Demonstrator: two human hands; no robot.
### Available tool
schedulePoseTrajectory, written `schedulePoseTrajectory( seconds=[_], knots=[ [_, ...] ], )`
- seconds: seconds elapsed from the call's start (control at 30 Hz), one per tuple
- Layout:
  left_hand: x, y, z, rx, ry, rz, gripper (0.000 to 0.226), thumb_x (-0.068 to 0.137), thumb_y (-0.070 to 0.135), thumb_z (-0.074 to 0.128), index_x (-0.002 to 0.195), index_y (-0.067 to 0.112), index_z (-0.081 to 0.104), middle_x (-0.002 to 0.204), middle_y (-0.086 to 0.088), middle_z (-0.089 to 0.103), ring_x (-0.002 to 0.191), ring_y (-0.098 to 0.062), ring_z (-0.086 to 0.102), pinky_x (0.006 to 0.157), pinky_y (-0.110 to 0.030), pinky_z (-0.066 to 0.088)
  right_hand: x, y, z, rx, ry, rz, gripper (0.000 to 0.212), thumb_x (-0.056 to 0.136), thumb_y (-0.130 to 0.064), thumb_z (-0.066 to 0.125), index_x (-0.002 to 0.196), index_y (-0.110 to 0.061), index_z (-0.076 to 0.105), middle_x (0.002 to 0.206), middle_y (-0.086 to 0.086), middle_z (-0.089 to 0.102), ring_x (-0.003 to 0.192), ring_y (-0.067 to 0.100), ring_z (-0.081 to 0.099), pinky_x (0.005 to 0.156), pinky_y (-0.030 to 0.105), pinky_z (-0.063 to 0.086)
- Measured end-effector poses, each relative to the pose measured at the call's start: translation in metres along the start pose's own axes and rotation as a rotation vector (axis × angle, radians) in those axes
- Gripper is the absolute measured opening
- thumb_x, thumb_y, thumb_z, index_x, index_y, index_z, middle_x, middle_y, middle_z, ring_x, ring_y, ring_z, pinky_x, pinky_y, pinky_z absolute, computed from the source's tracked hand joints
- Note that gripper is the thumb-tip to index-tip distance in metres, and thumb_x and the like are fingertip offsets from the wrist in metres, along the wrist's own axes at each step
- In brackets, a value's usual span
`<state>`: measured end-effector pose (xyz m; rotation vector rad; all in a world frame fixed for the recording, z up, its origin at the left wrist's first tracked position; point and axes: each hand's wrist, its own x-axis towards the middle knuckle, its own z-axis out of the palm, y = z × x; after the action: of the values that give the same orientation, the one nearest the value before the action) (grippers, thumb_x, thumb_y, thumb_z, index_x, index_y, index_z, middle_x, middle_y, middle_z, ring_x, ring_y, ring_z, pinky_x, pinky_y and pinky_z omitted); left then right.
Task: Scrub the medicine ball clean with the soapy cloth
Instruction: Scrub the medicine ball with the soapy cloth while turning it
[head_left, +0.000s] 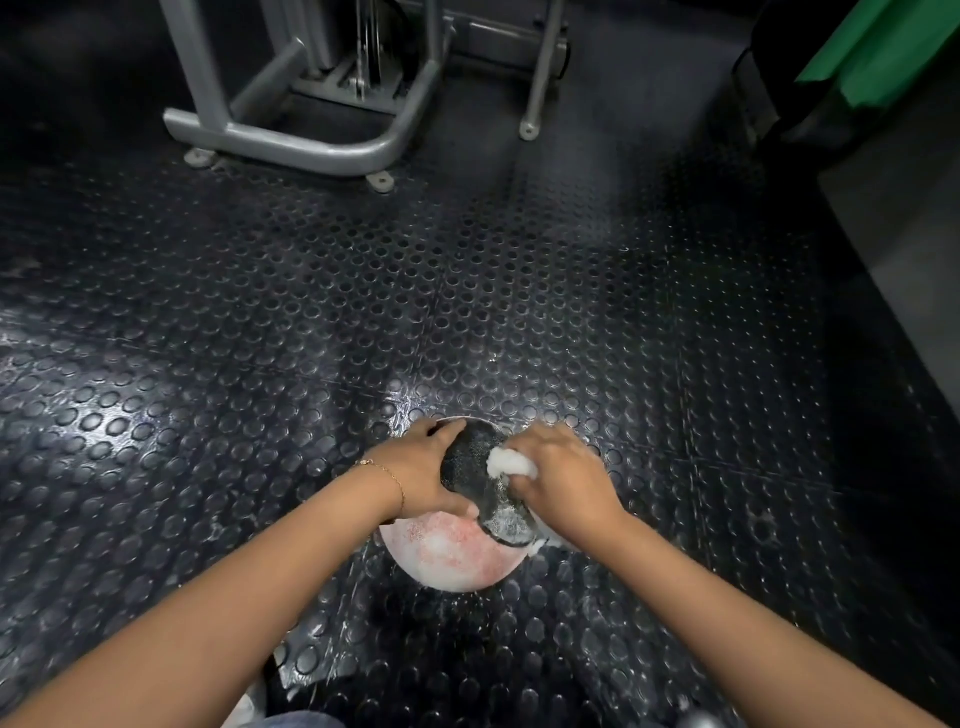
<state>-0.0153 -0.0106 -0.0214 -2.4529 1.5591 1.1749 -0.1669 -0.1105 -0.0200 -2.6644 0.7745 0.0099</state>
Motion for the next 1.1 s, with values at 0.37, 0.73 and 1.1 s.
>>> schedulePoseTrajectory(
  seconds=[0.37, 0.73, 1.1],
  knots=[
    [0.005, 0.001, 0.002, -0.038, 0.021, -0.063, 0.107, 0.075, 0.06, 0.065, 0.15, 0.029, -0.003, 0.157, -0.005, 0.006, 0.13, -0.026, 0.041, 0.098, -0.029, 0.041, 0.0, 0.0, -0.003, -0.027, -0.021, -0.045, 0.027, 0.086, -0.024, 0.057, 0.112, -0.024, 0.058, 0.113, -0.013, 0.055, 0.104, 0.004, 0.04, 0.099, 0.022, 0.031],
    [0.006, 0.001, 0.0, -0.042, 0.02, -0.096, 0.106, 0.076, 0.062, 0.063, 0.151, 0.028, -0.003, 0.158, -0.005, 0.004, 0.132, -0.027, 0.04, 0.095, -0.027, 0.041, -0.006, -0.001, -0.003, -0.035, 0.0, -0.086, 0.027, 0.083, -0.02, 0.059, 0.111, -0.022, 0.06, 0.108, -0.01, 0.058, 0.098, 0.008, 0.046, 0.095, 0.023, 0.038],
    [0.011, 0.001, -0.003, -0.037, 0.006, -0.093, 0.108, 0.073, 0.064, 0.065, 0.15, 0.029, -0.002, 0.155, -0.006, 0.011, 0.129, -0.026, 0.042, 0.099, -0.033, 0.044, -0.008, -0.001, -0.002, -0.075, 0.044, -0.109, 0.028, 0.073, -0.017, 0.07, 0.1, -0.018, 0.065, 0.098, -0.007, 0.063, 0.088, 0.011, 0.049, 0.077, 0.021, 0.041]
  ],
)
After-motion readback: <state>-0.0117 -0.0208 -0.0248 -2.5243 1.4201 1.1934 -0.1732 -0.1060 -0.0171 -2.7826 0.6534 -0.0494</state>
